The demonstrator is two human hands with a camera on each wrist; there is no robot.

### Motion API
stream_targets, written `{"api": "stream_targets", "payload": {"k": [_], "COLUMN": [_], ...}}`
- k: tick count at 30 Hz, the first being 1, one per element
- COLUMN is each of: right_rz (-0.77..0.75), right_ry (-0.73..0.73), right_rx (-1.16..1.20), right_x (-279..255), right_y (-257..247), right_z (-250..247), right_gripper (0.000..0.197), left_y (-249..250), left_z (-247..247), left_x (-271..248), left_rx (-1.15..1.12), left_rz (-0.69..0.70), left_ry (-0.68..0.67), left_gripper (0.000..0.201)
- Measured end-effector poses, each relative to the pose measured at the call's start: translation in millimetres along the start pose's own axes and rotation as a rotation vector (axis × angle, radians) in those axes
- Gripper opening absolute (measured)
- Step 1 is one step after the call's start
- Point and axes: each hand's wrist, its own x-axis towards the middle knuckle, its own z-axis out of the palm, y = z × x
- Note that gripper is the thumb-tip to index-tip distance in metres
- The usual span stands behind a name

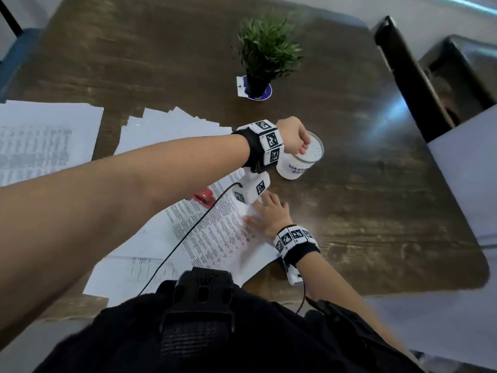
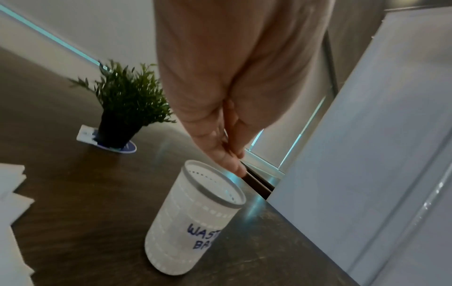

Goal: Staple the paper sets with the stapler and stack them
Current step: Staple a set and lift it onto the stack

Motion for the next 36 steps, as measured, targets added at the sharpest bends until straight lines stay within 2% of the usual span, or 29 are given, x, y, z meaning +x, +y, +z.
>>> {"api": "stream_targets", "payload": {"k": [7, 12, 15, 19, 24, 26, 28, 30, 33, 36], "right_rz": [-0.041, -0.093, -0.091, -0.044, -0.212, -0.288, -0.333, -0.352, -0.329, -0.271], "right_ry": [0.044, 0.205, 0.207, 0.213, 0.261, 0.231, 0.193, 0.18, 0.211, 0.203], "right_rx": [0.032, 0.1, 0.146, 0.219, 0.399, 0.475, 0.467, 0.429, 0.383, 0.4], "right_x": [-1, -2, 1, 12, 26, 31, 36, 41, 50, 55], "right_y": [10, 16, 14, 0, -42, -64, -85, -100, -112, -110], "right_z": [4, 18, 14, -8, -27, -30, -34, -37, -38, -40], "right_gripper": [0.061, 0.059, 0.054, 0.04, 0.04, 0.05, 0.062, 0.065, 0.052, 0.037], "left_y": [-3, -23, -53, -109, -179, -201, -219, -229, -238, -248], "left_z": [11, -5, -22, -44, -62, -68, -73, -77, -81, -81], "left_x": [9, -5, -25, -63, -115, -133, -146, -158, -173, -182], "left_rx": [0.08, 0.016, 0.007, 0.059, 0.135, 0.191, 0.296, 0.408, 0.445, 0.409], "left_rz": [0.041, 0.057, 0.022, -0.104, -0.388, -0.514, -0.644, -0.761, -0.859, -0.885], "left_ry": [0.089, 0.247, 0.354, 0.448, 0.598, 0.58, 0.492, 0.41, 0.374, 0.372], "left_gripper": [0.038, 0.018, 0.009, 0.009, 0.023, 0.033, 0.043, 0.052, 0.067, 0.077]}}
